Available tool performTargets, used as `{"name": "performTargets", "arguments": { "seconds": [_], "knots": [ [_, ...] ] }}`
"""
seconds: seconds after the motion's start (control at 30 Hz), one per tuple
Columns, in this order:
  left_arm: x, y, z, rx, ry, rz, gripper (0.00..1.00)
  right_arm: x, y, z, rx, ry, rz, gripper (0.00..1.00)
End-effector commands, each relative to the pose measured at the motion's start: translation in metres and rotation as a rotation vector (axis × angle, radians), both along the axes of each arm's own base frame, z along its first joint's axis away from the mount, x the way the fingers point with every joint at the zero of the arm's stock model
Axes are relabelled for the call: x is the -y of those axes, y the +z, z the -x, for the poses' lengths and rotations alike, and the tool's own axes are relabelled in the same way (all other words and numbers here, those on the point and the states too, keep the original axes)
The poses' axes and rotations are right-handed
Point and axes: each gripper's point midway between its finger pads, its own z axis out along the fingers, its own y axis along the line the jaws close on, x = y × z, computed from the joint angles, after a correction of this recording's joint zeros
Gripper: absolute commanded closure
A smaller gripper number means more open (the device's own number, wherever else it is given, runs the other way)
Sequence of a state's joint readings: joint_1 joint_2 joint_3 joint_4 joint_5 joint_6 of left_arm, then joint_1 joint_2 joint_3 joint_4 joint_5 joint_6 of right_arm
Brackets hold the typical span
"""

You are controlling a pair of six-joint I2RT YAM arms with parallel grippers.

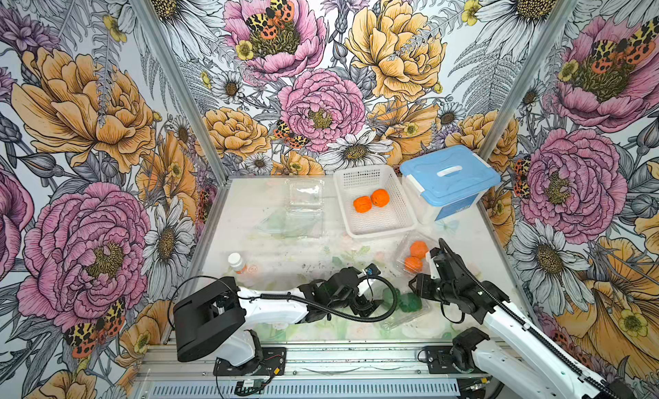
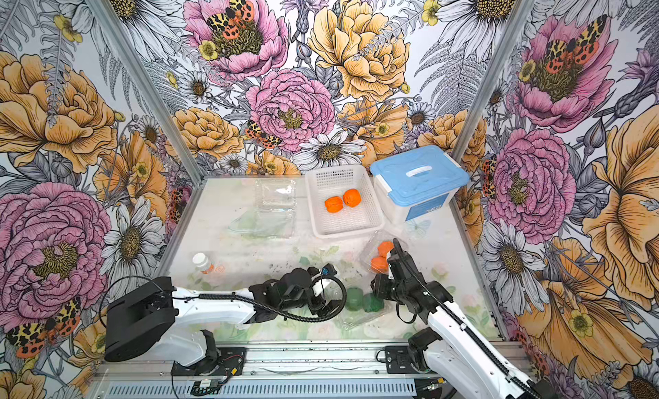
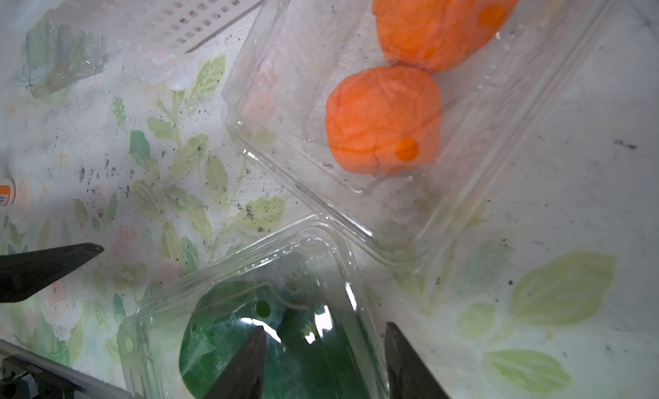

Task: Take oranges out of containers
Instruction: Move the packing box to the center of the board.

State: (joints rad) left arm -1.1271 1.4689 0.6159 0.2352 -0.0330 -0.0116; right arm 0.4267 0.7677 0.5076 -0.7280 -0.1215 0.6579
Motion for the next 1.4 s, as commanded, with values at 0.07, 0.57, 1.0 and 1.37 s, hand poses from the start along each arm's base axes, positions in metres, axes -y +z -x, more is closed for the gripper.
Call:
{"name": "performTargets", "arguments": {
  "seconds": [0.07,0.57,1.0,1.37],
  "knots": [
    [0.002,0.003,-0.017,-0.013,0.064,-0.003,0.01,-0.004,-0.004,0.002,0.002,0.030,-0.003,0.48],
    [-0.017,-0.015,-0.063,0.000,0.255,-0.128,0.01,-0.006,-0.002,0.002,0.012,0.038,-0.009,0.51],
    [-0.016,0.005,-0.111,0.021,0.349,-0.071,0.01,-0.011,0.008,0.001,0.045,0.044,-0.047,0.55],
    [-0.035,0.053,-0.105,0.062,0.400,-0.008,0.01,-0.027,0.010,0.007,0.042,0.114,-0.077,0.55]
  ]
}}
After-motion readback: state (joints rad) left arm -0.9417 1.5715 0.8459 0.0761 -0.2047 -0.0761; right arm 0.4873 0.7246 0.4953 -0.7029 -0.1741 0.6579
